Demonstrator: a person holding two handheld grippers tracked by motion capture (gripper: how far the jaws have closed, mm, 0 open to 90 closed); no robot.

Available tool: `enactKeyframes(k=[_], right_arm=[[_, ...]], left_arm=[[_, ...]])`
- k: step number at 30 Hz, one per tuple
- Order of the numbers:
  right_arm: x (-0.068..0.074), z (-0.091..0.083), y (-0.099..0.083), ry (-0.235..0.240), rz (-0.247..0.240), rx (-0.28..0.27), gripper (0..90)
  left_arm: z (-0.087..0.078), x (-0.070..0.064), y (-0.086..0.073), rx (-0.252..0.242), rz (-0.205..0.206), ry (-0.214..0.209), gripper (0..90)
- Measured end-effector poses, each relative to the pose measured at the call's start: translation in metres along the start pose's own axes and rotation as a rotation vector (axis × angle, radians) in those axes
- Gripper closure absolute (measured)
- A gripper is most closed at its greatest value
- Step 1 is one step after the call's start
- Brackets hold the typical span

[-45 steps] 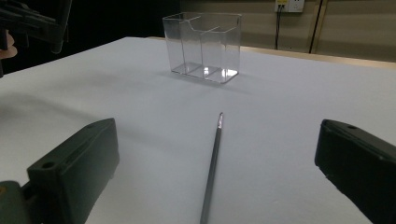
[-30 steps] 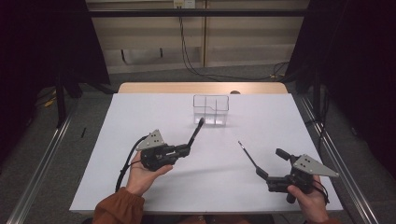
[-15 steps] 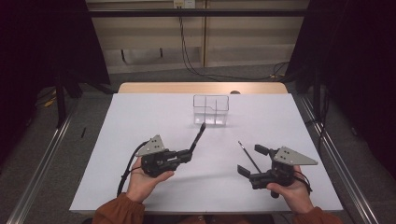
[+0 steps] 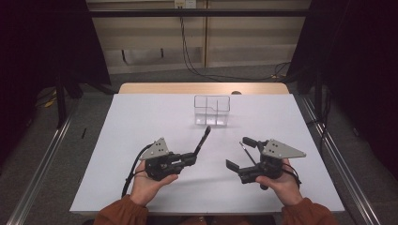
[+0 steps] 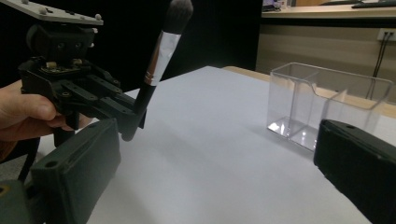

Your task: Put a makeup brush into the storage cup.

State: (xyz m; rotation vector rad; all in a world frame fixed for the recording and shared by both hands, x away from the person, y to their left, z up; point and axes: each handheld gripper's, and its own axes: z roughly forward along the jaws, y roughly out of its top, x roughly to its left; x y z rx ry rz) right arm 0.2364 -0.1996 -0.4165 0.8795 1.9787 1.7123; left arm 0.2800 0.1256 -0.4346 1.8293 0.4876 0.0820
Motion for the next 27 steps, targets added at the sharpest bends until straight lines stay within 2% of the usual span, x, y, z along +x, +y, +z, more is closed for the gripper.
enactKeyframes(k=[2, 10, 15, 19, 22, 25, 27], right_arm=[[0.002, 0.005, 0.002, 0.009, -0.003, 0.0, 0.3], [0.011, 0.027, 0.006, 0.055, -0.003, 0.001, 0.8], [0.015, 0.039, 0.006, 0.081, 0.013, 0.041, 0.7], [0.019, 0.046, 0.005, 0.092, 0.01, 0.049, 0.0], [0.02, 0.051, 0.006, 0.095, 0.015, 0.047, 0.0], [0.02, 0.055, 0.008, 0.085, 0.006, 0.055, 0.0], [0.019, 0.059, 0.01, 0.087, 0.011, 0.061, 2.5]], left_arm=[[0.001, -0.001, -0.001, 0.015, 0.007, -0.003, 79.6], [0.007, -0.003, -0.004, 0.013, 0.005, -0.016, 79.7], [0.009, -0.003, -0.005, 0.02, 0.003, -0.021, 79.6], [0.008, -0.002, -0.006, 0.015, -0.007, -0.022, 79.6], [0.009, -0.002, -0.008, 0.027, 0.001, -0.019, 79.6], [0.011, -0.003, -0.009, 0.032, 0.001, -0.02, 79.6], [0.012, -0.003, -0.009, 0.029, 0.0, -0.009, 79.6]])
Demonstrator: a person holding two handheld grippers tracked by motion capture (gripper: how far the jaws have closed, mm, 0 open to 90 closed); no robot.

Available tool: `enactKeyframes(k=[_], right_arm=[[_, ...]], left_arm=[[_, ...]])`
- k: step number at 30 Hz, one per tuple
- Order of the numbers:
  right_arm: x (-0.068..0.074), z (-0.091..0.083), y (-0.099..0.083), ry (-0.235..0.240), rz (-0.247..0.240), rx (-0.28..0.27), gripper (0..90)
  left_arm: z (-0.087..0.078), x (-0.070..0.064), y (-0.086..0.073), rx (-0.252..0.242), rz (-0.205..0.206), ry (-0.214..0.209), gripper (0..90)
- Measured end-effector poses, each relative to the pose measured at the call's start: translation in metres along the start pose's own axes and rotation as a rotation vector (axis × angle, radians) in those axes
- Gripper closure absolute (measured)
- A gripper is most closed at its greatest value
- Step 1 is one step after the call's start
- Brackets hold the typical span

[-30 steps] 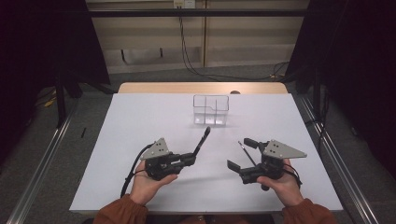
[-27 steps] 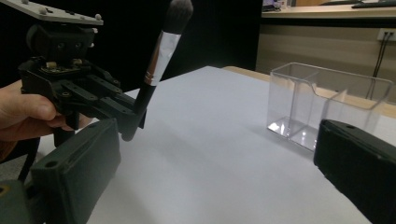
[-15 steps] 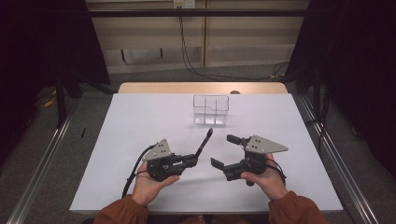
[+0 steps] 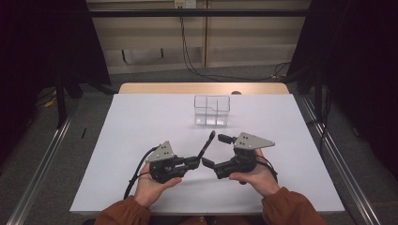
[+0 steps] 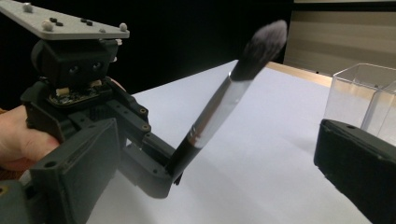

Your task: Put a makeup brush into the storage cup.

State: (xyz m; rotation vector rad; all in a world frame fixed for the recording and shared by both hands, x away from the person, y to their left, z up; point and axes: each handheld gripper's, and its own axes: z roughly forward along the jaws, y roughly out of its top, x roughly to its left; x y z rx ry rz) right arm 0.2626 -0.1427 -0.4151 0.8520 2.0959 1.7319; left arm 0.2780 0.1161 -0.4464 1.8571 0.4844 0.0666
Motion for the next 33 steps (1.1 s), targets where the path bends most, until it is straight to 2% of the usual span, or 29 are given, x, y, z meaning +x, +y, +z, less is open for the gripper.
enactKeyframes(k=[3, 7, 15, 23, 33], right_arm=[[0.0, 0.005, 0.0, 0.005, 0.007, 0.015, 6.9], [-0.002, 0.01, -0.001, 0.024, 0.016, 0.021, 20.3], [-0.003, 0.014, -0.003, 0.04, 0.021, 0.043, 41.6], [-0.008, 0.014, -0.004, 0.063, 0.069, 0.035, 61.0], [-0.01, 0.015, -0.005, 0.09, 0.091, 0.034, 71.7]], left_arm=[[0.0, 0.0, -0.001, 0.004, -0.002, -0.003, 79.6], [0.001, 0.001, -0.001, 0.012, 0.002, -0.007, 79.6], [0.003, 0.001, -0.003, 0.019, 0.004, -0.009, 79.6], [0.006, 0.001, -0.005, 0.033, 0.006, -0.004, 79.6], [0.008, 0.002, -0.006, 0.044, 0.013, -0.014, 79.4]])
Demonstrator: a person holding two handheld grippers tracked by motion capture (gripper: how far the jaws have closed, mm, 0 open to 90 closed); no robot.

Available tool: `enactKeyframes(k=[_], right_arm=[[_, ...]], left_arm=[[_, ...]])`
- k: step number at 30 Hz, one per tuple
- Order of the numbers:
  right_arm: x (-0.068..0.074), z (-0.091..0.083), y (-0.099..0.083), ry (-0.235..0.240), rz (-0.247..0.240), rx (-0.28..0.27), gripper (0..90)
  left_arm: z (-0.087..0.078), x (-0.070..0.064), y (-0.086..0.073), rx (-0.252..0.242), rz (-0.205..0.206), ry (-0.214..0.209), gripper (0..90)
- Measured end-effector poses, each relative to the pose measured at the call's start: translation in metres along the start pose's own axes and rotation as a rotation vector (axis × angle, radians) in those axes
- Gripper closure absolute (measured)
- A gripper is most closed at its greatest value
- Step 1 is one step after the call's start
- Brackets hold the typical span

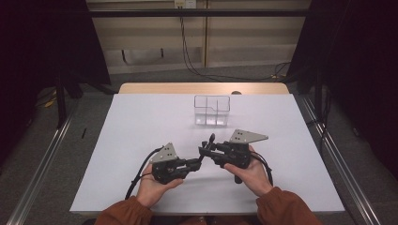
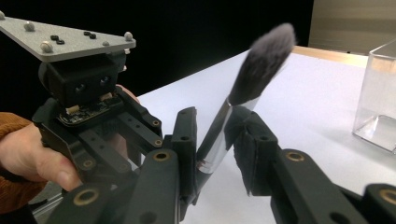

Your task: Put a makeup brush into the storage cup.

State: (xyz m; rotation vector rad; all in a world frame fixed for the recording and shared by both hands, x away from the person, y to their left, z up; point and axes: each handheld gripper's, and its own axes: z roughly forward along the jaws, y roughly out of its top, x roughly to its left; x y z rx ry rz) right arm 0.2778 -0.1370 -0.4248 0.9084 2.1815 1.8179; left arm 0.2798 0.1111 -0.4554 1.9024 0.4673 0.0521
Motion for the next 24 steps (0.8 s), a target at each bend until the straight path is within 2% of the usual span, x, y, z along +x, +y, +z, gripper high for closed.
enactKeyframes(k=[4, 8, 17, 24], right_arm=[[0.0013, 0.0003, 0.0002, 0.009, 0.002, 0.004, 73.7], [0.0018, -0.0003, 0.0006, 0.026, 0.029, 0.01, 75.5], [0.0032, -0.002, 0.002, 0.058, 0.021, 0.005, 78.6], [0.0015, -0.0048, 0.0041, 0.054, 0.02, -0.011, 78.9]], left_arm=[[0.0011, -0.0005, -0.0004, 0.007, 0.002, -0.004, 79.3], [0.0015, -0.0013, -0.0003, 0.009, 0.008, -0.004, 79.1], [0.0009, 0.0016, 0.0002, -0.004, -0.003, -0.006, 76.2], [-0.0006, 0.0011, 0.0009, -0.011, -0.012, 0.004, 69.5]])
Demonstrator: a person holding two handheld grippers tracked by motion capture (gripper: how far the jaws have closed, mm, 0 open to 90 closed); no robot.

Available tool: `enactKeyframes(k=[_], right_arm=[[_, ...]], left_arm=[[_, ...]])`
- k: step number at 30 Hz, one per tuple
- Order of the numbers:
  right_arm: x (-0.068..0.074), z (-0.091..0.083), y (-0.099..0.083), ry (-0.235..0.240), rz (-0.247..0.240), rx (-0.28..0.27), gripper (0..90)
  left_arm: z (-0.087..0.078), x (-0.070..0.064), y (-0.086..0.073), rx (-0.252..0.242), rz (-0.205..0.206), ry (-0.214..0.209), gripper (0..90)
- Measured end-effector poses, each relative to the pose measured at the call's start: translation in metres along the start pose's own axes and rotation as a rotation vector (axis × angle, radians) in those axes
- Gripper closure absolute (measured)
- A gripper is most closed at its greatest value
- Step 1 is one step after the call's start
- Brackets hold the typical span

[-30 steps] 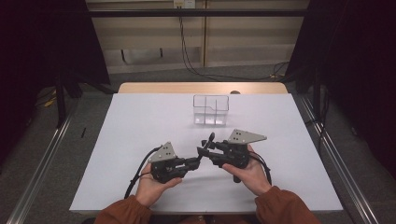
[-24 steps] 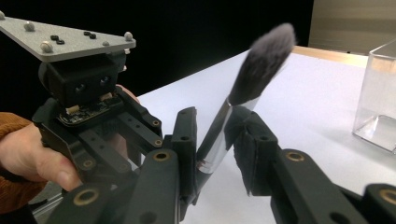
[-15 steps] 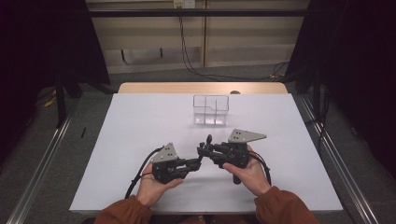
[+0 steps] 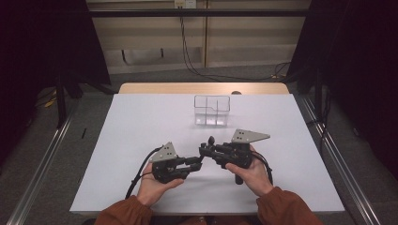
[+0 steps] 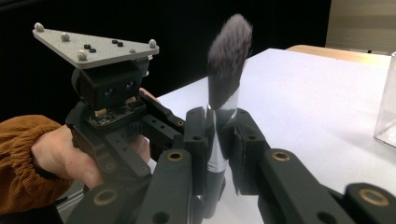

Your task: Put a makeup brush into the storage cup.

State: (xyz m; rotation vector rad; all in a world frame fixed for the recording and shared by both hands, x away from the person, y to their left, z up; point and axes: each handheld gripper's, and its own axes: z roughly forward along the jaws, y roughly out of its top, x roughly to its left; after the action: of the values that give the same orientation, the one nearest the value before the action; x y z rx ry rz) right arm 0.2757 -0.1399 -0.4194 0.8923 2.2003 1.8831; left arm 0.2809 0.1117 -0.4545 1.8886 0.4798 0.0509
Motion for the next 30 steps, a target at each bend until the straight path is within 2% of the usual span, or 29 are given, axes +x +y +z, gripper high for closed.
enactKeyframes(k=[3, 7, 9, 16, 23, 30], right_arm=[[-0.0004, -0.0009, 0.0004, 0.0, 0.001, -0.001, 78.9], [-0.0005, -0.0011, 0.0004, -0.002, -0.004, -0.001, 79.0], [-0.0008, -0.0015, 0.0006, -0.002, -0.003, -0.002, 79.0], [-0.002, -0.004, 0.0017, -0.008, -0.008, -0.009, 79.0], [-0.0038, -0.0069, 0.0028, -0.017, -0.014, -0.02, 79.0], [-0.0057, -0.009, 0.0032, -0.022, -0.017, -0.02, 79.0]], left_arm=[[-0.0004, 0.0004, 0.0006, -0.008, -0.002, 0.009, 62.8], [-0.0014, 0.0005, 0.0011, -0.006, -0.007, 0.016, 58.5], [-0.0013, 0.0003, 0.0013, -0.005, -0.008, 0.022, 52.4], [-0.0023, -0.0002, 0.0028, -0.006, -0.002, 0.053, 40.0], [-0.0017, 0.0, 0.0042, -0.01, -0.021, 0.086, 22.4], [-0.0035, 0.0009, 0.0054, -0.018, -0.023, 0.097, 12.7]])
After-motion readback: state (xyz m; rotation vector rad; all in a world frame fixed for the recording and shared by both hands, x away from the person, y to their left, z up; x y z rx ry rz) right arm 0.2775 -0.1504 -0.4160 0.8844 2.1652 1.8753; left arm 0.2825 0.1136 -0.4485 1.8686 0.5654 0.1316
